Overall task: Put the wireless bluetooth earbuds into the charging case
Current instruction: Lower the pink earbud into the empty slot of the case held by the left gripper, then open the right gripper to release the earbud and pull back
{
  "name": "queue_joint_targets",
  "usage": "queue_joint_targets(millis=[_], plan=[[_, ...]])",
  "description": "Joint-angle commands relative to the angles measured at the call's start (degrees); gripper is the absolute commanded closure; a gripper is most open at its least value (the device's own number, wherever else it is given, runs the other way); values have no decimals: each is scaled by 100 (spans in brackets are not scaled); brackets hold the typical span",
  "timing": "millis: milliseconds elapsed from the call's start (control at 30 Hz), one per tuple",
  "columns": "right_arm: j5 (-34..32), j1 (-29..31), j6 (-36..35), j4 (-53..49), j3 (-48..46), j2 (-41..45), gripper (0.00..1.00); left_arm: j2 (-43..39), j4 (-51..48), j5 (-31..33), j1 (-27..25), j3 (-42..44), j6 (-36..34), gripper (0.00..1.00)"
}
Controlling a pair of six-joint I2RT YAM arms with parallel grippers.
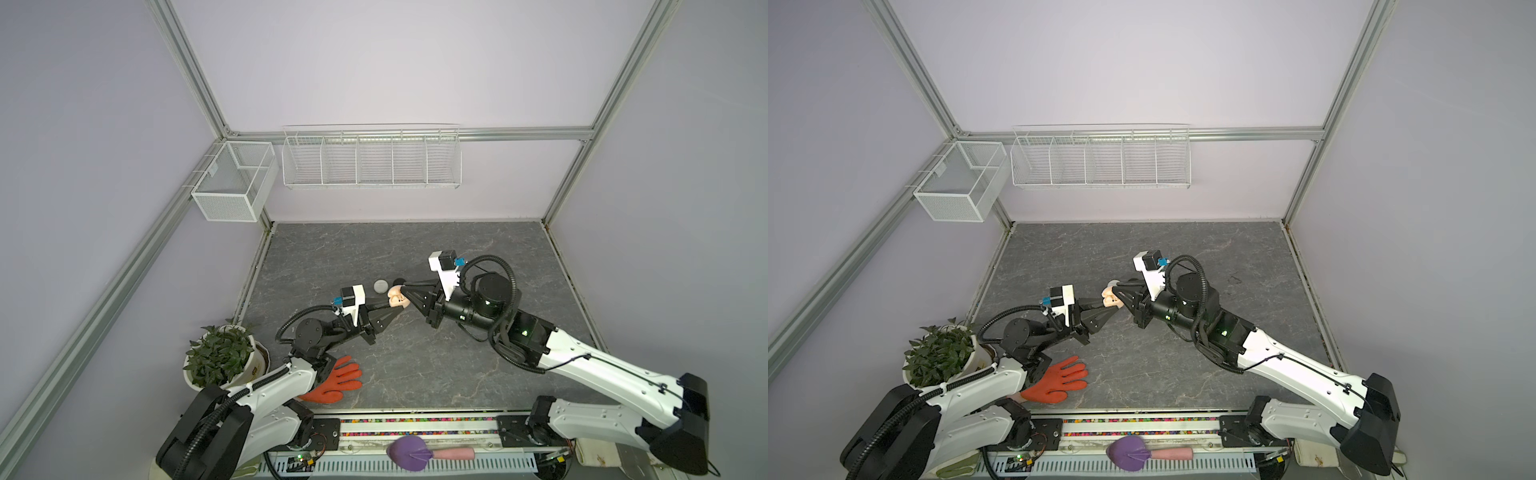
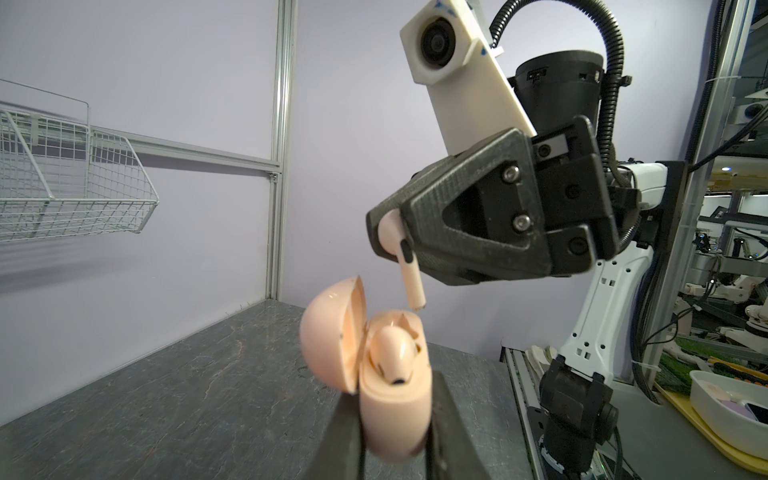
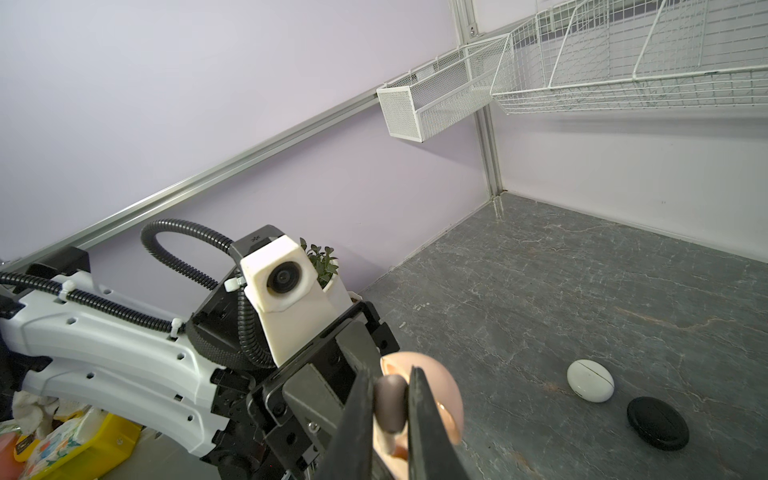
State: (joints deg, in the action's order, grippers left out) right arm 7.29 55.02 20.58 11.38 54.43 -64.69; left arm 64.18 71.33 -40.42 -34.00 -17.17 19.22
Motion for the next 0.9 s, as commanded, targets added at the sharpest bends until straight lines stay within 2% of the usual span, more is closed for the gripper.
queue_joint_targets(millis=[0, 700, 867], plan=[[-51, 36, 19, 221, -137, -8, 94, -34, 224, -45, 42, -23, -27, 100], [-27, 36, 105, 328, -293, -141, 93, -131, 200, -18, 42, 51, -49, 100], [-12, 57, 81, 154, -224, -150, 86, -200, 146, 6, 38, 64, -94, 100]])
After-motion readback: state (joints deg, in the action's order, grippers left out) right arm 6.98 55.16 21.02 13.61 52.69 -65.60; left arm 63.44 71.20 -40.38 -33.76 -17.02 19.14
